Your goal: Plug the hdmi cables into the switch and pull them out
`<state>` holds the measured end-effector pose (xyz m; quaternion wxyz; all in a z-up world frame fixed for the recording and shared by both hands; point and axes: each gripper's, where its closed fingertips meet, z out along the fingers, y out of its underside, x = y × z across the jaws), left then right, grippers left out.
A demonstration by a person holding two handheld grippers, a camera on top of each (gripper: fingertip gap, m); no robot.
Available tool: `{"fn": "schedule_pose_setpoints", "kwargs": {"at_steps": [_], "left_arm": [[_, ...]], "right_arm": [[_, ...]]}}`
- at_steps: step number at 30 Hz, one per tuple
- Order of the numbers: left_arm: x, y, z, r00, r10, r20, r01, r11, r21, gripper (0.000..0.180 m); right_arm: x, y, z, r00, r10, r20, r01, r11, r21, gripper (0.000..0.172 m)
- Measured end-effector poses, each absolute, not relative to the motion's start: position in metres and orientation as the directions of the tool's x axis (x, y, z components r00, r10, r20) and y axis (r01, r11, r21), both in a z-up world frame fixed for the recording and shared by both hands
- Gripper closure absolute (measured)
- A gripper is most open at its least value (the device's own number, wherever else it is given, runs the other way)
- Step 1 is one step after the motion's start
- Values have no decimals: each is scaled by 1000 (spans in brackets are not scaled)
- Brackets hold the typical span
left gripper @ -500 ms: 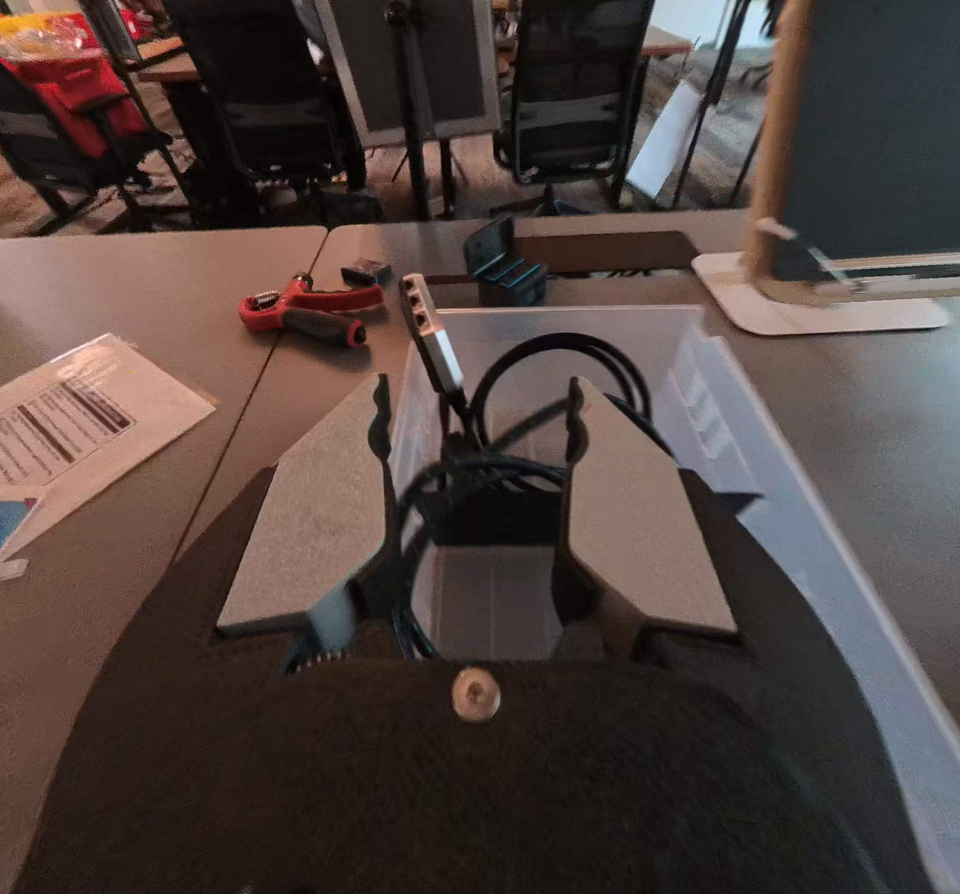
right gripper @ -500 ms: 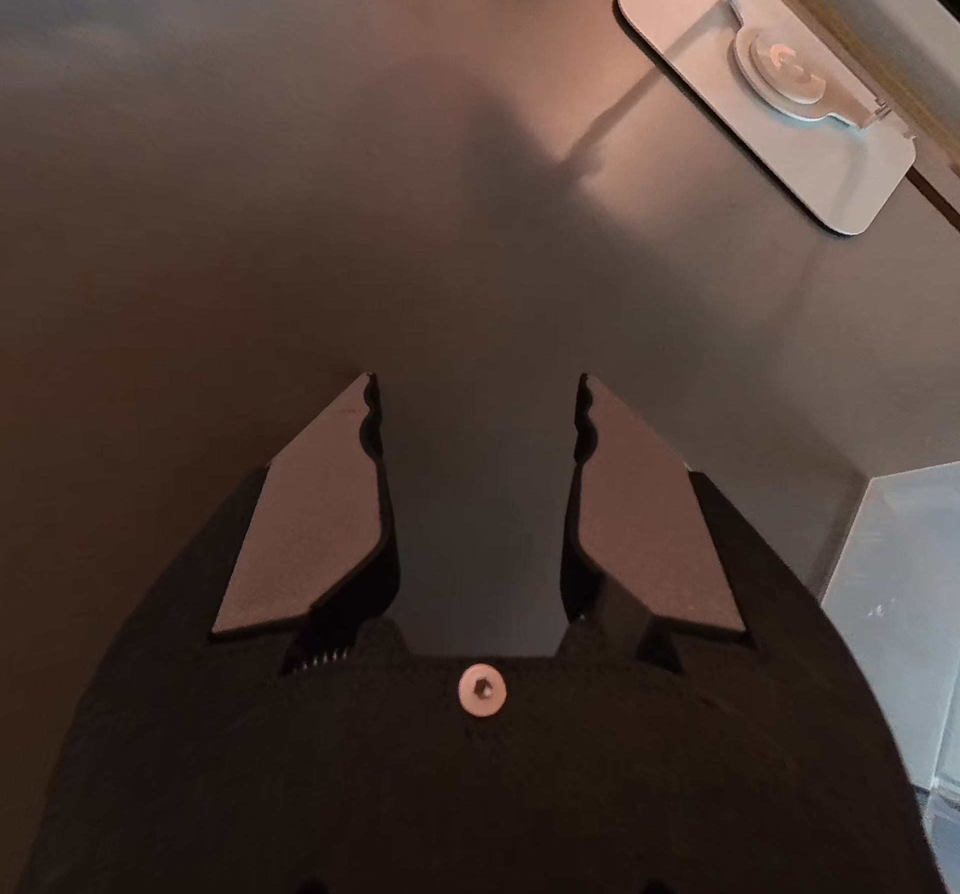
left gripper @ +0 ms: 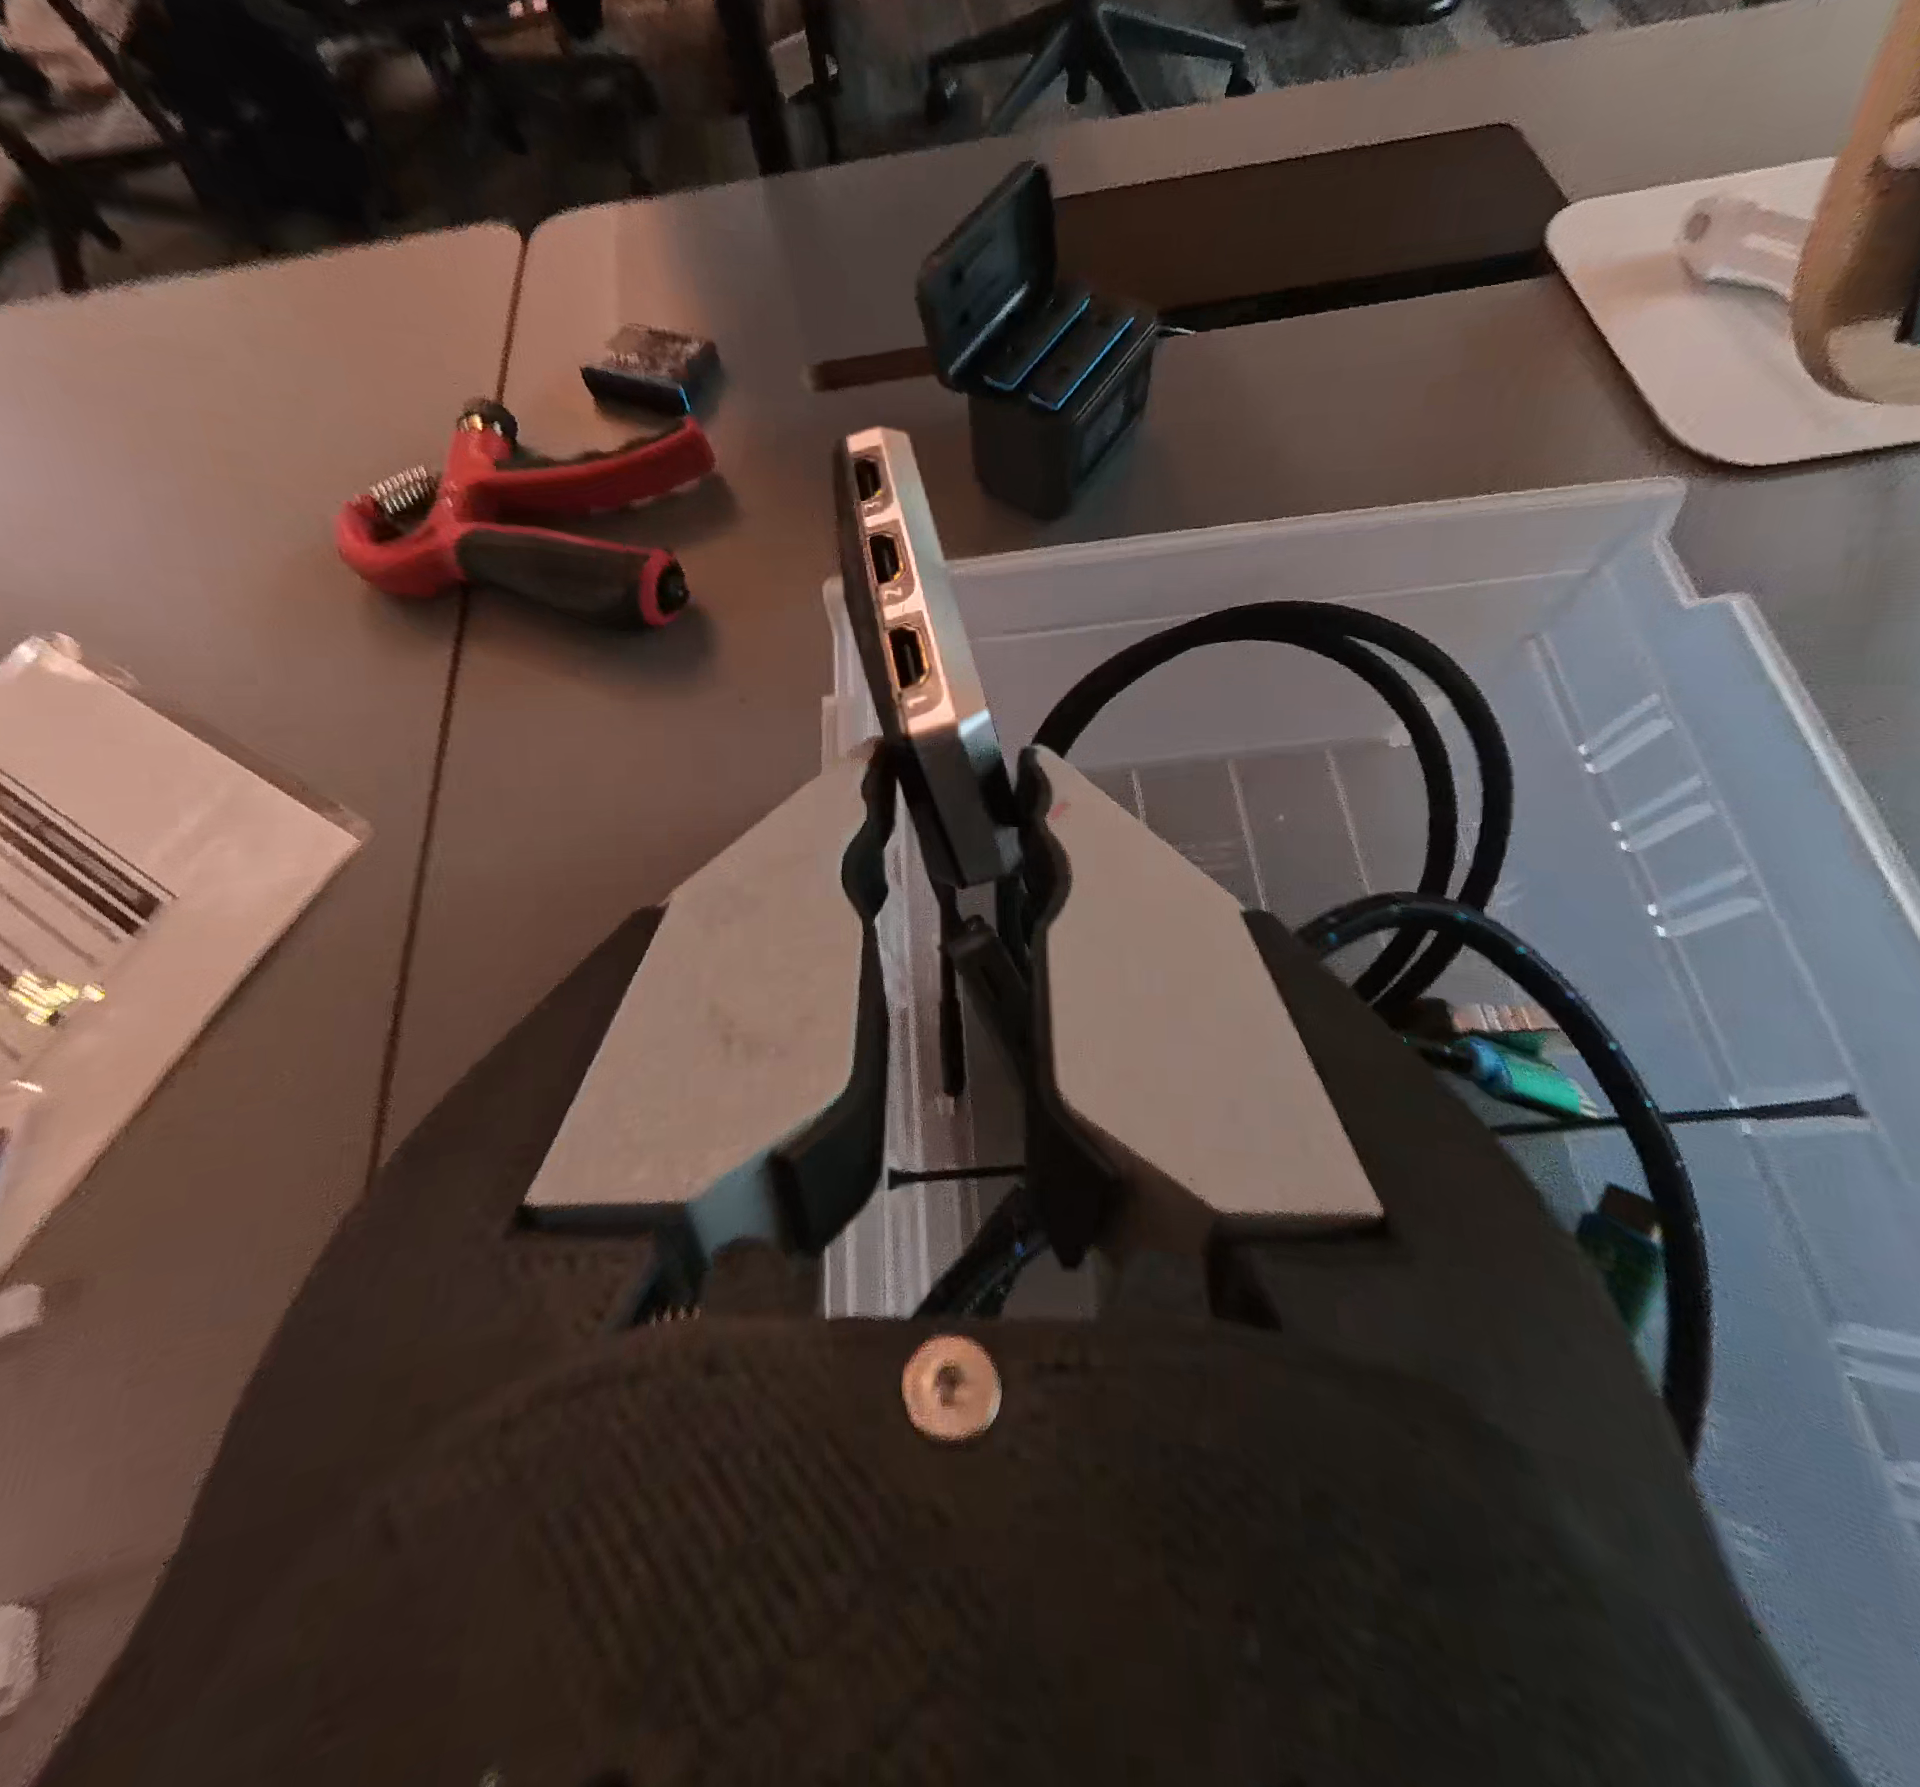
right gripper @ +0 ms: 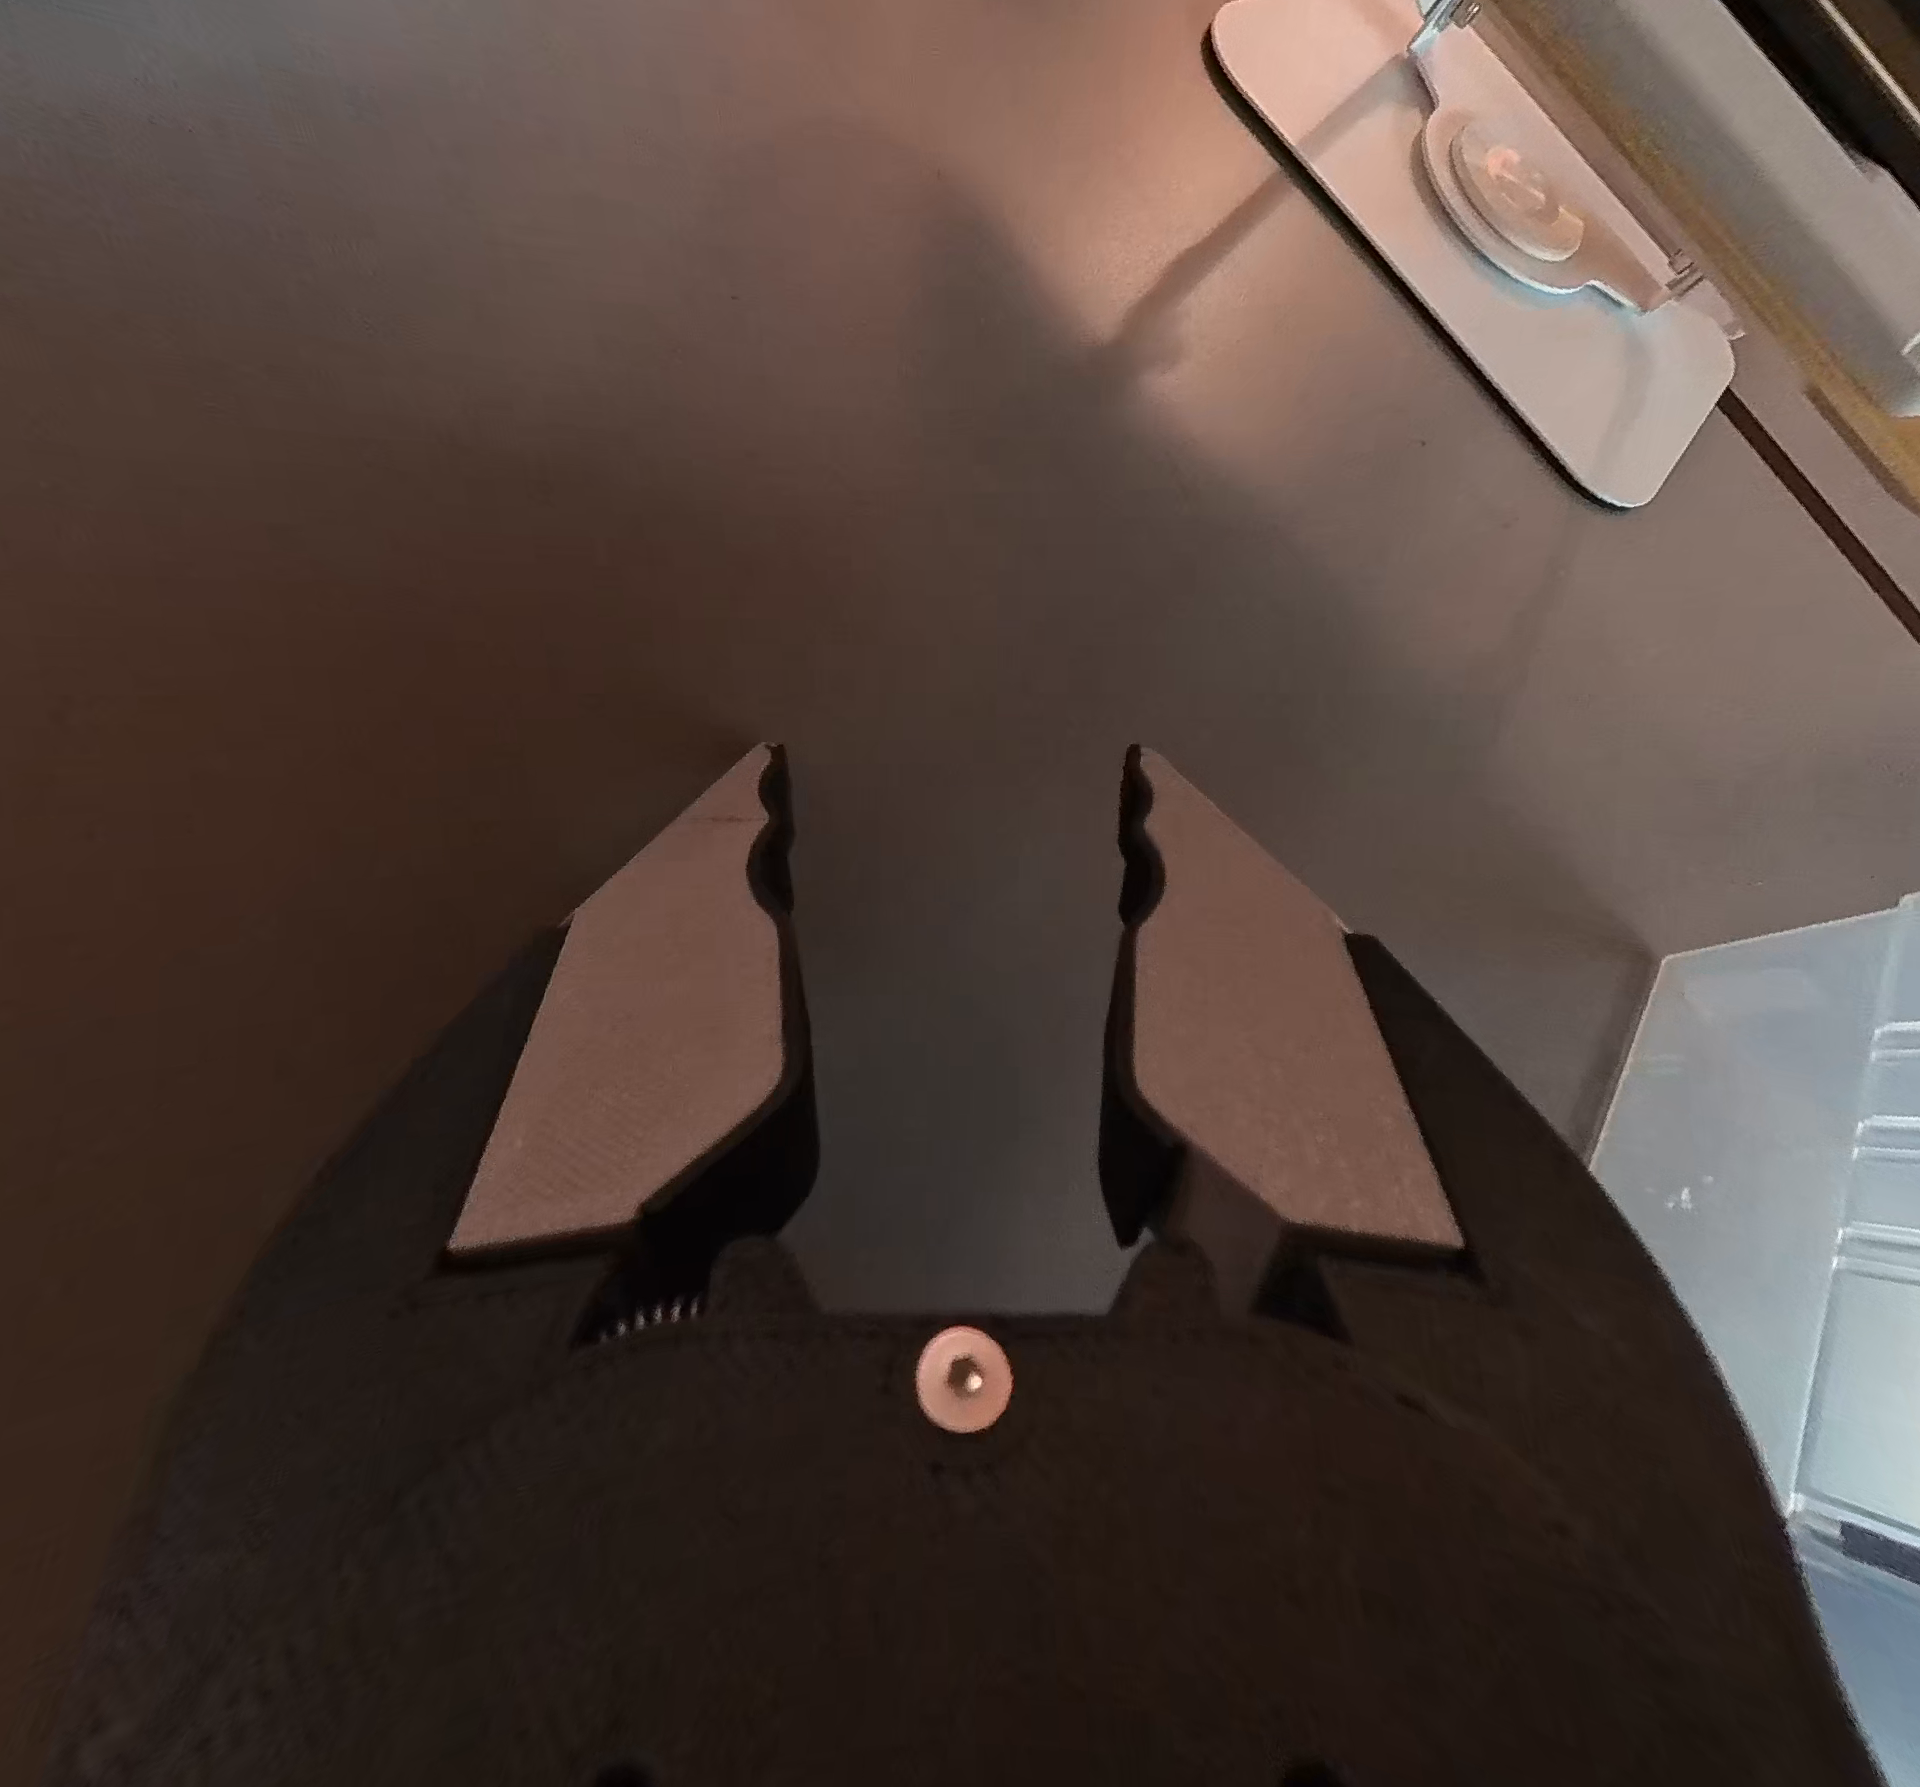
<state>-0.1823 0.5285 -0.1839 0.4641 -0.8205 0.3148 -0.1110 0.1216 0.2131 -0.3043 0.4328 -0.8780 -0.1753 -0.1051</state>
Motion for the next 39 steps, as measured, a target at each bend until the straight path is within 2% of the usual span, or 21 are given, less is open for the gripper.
{"fn": "schedule_pose_setpoints", "kwargs": {"at_steps": [5,9,12,15,17,20,25,29,33,35,39], "left_arm": [[-165,510,-131,699,-619,-357,-527,-109,-843,162],[-149,483,-56,646,-468,-603,-600,176,-780,164],[-133,447,4,649,-359,-671,-569,357,-741,163],[-106,393,44,625,-396,-673,-479,486,-731,164],[-84,351,49,556,-445,-703,-440,559,-702,164],[-49,292,28,421,-470,-776,-409,665,-625,164],[-1,230,-55,240,-401,-884,-398,790,-466,164],[23,196,-132,104,-325,-940,-379,861,-339,163],[35,183,-181,29,-242,-970,-372,898,-235,164],[37,179,-192,18,-294,-956,-343,896,-282,164],[36,174,-208,-27,-532,-846,-254,822,-509,163]], "right_arm": [[120,213,-304,907,225,356,419,-555,-718,114],[120,213,-304,909,221,354,415,-556,-720,114],[120,213,-304,908,220,357,418,-555,-719,113],[120,213,-304,908,221,356,417,-553,-721,112],[118,213,-302,908,229,351,419,-542,-729,113],[113,211,-282,918,225,325,394,-443,-805,124],[118,202,-233,963,177,201,240,-235,-942,117],[118,193,-212,970,207,127,157,-134,-978,116],[119,190,-207,967,184,174,195,-101,-976,113],[113,190,-210,956,200,214,239,-108,-965,113],[103,192,-219,928,201,313,343,-137,-929,116]]}}
